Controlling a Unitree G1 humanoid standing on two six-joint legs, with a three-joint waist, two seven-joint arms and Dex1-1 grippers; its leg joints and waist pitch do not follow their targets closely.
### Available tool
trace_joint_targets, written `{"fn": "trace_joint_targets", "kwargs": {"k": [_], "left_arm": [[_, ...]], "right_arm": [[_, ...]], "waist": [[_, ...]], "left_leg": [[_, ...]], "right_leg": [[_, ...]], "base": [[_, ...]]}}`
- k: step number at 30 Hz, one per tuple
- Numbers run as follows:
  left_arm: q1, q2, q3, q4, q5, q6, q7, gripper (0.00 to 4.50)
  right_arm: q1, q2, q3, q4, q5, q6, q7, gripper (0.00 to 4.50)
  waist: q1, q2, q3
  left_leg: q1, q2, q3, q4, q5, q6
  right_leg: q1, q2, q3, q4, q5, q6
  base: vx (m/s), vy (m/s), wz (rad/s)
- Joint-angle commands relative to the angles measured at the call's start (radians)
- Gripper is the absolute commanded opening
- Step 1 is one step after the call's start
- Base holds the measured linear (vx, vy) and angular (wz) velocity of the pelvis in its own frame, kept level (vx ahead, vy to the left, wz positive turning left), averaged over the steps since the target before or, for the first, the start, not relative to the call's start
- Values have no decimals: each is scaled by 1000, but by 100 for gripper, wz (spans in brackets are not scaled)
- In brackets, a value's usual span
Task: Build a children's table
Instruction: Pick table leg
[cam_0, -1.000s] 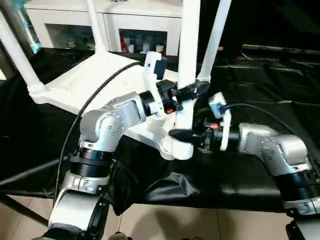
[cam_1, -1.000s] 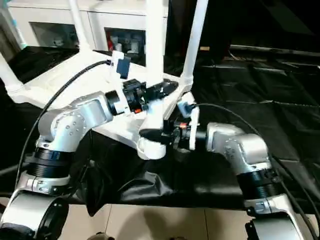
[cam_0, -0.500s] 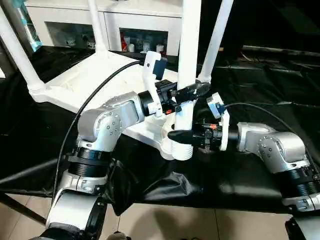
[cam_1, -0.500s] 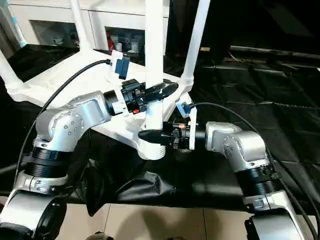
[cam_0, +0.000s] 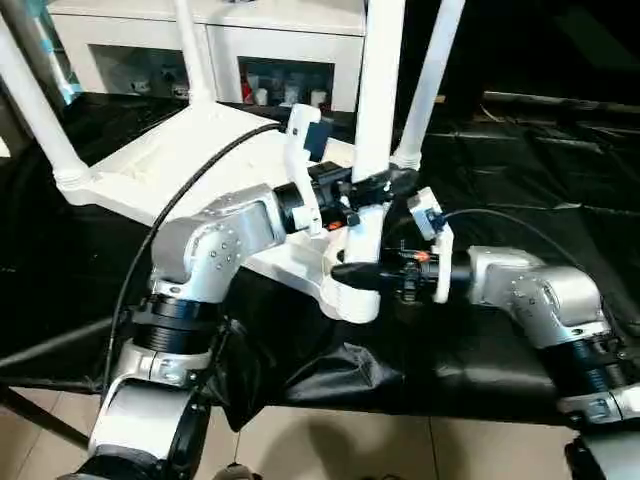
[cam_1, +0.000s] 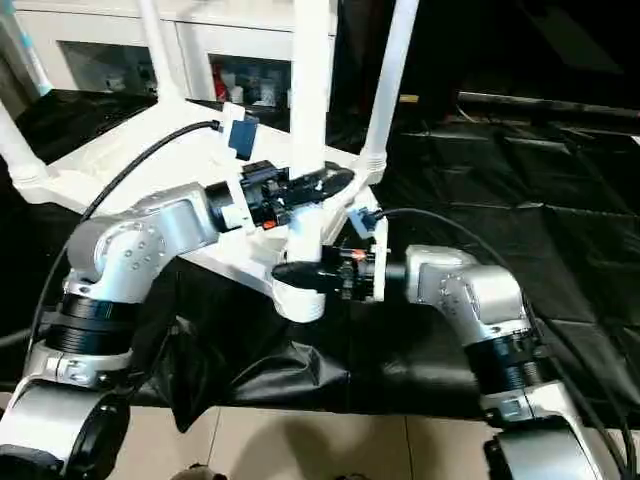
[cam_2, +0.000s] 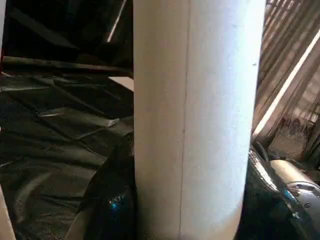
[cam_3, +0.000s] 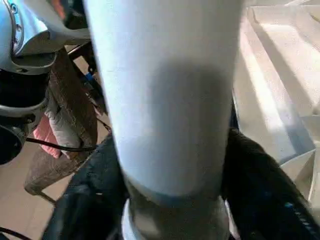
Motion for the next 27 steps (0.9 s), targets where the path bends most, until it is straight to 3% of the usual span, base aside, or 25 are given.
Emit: {"fn": "trace_joint_targets", "kwargs": {"k": [1, 11, 20, 27], "left_arm": [[-6, -7, -29, -41, -21, 20, -38, 186], [-7, -7, -34, -37, -16, 17, -44, 186], [-12, -9, -35, -8, 14, -24, -30, 186], [-24, -12, -27, 14, 30, -52, -24, 186]], "right_arm": [[-16, -5, -47, 23, -18, -13, -44, 295], [-14, -21, -11, 17, -44, -53, 10, 298], [-18, -6, -44, 6, -9, -55, 30, 298], [-8, -10, -39, -12, 1, -36, 50, 298]], "waist": [[4, -13, -86], [5, -15, -87], [5, -13, -87], [6, -14, -87]], "left_leg": [[11, 9, 5, -60, -111, 30], [10, 9, 6, -59, -109, 32], [10, 9, 5, -59, -108, 37], [9, 8, 6, -59, -107, 40]], "right_leg": [[73, -46, 32, -65, -231, -177], [73, -46, 33, -65, -230, -176], [73, -45, 32, -65, -230, -178], [74, -45, 32, -65, -226, -182]], "base": [[0, 0, 0], [0, 0, 0], [0, 0, 0], [0, 0, 0]]}}
